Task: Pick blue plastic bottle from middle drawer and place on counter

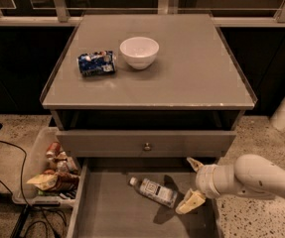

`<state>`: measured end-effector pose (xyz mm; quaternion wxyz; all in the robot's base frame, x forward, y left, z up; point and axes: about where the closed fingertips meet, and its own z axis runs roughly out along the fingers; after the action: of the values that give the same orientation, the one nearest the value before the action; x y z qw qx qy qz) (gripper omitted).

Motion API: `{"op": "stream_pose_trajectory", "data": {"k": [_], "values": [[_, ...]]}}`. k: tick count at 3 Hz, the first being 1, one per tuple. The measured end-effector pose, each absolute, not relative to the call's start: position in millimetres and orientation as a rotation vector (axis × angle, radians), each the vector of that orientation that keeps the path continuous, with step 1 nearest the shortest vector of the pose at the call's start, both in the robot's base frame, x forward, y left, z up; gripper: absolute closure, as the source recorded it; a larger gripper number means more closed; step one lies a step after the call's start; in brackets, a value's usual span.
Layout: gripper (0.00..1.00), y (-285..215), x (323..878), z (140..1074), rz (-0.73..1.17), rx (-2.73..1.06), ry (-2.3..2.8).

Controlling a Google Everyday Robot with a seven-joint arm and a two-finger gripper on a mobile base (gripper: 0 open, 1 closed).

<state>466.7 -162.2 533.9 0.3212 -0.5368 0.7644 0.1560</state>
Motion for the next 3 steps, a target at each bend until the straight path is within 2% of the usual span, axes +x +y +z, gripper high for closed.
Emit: {"op": "stream_pose_trajectory", "data": {"k": [2, 3], "values": [[0.0, -145.7, 470.7, 481.8, 0.42, -1.392, 2.032], [0.0, -131.3, 472.2, 456.2, 0.361, -1.447, 2.018]]}}
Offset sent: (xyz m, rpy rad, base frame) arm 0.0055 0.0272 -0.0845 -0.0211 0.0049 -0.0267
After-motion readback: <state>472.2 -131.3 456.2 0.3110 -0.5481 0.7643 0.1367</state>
